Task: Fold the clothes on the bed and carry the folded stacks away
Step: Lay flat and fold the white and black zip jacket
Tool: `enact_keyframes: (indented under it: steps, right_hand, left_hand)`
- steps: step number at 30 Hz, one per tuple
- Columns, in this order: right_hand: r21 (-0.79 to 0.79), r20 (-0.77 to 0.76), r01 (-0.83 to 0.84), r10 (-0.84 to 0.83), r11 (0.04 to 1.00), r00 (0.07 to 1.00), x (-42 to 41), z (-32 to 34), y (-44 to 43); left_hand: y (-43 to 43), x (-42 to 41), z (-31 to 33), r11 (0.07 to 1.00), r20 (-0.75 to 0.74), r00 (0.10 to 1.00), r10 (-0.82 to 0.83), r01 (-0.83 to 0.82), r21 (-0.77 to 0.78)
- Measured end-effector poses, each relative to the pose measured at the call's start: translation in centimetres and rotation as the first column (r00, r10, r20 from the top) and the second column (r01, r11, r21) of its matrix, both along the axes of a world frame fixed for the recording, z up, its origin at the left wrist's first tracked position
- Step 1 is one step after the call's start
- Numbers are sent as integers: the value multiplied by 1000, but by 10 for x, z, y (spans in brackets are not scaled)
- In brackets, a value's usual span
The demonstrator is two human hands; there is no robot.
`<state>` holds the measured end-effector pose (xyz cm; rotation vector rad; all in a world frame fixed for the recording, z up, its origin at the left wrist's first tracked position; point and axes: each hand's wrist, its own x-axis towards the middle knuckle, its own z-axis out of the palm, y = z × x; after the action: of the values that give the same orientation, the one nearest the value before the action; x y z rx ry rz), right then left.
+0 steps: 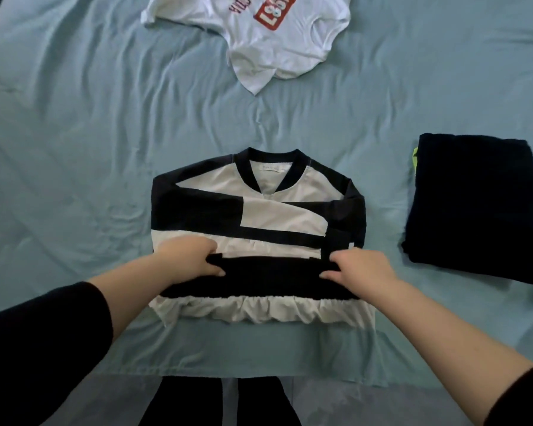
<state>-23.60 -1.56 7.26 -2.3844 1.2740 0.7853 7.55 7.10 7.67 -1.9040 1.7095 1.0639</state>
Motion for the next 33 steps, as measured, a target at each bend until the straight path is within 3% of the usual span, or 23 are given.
enact_keyframes:
  steps: [2,5,10,16,20,22,23,25,27,30,33]
  right_hand:
    - [-283,37,-55,69,957,997,9,0,-30]
    - [-472,72,-42,86,881,994,27,-5,-71]
    - [-494,93,82,-41,866,995,55,-39,-129]
    - [-415,35,161,-162,896,986,62,-97,-144]
    - [-409,290,419,-320,810,902,69,-102,-126]
    - [-383,465,473,-277,794,841,85,-95,-99]
    - [-377,498,421,-203,825,843,94,-91,-83]
    - [-378,422,215,-39,901,906,99,-94,-57]
    - [-342,253,115,-27,932,967,82,-108,-58]
    - [-316,124,231,-201,920,972,52,-134,-79]
    - [-305,88,247,-231,920,969,60,-134,-78]
  left_hand:
    - [-27,11,4,969,168,985,-37,76,-235]
    - [-67,25,-1,879,331,944,-21,175,-444]
    - [-118,44,-33,845,370,924,95,121,-520]
    - [-136,36,-92,867,399,902,162,62,-494]
    - [-130,16,-100,796,242,872,425,-232,-559]
    - [-120,-7,-93,705,191,866,463,-229,-672]
    - [-111,-20,-90,676,166,896,413,-179,-715]
    - [-87,-31,-92,743,229,953,198,7,-670]
    - [-68,-5,-104,851,351,932,92,109,-513]
    - [-63,42,-126,926,316,915,252,-133,-354]
    - [-66,41,-123,931,303,916,263,-158,-330]
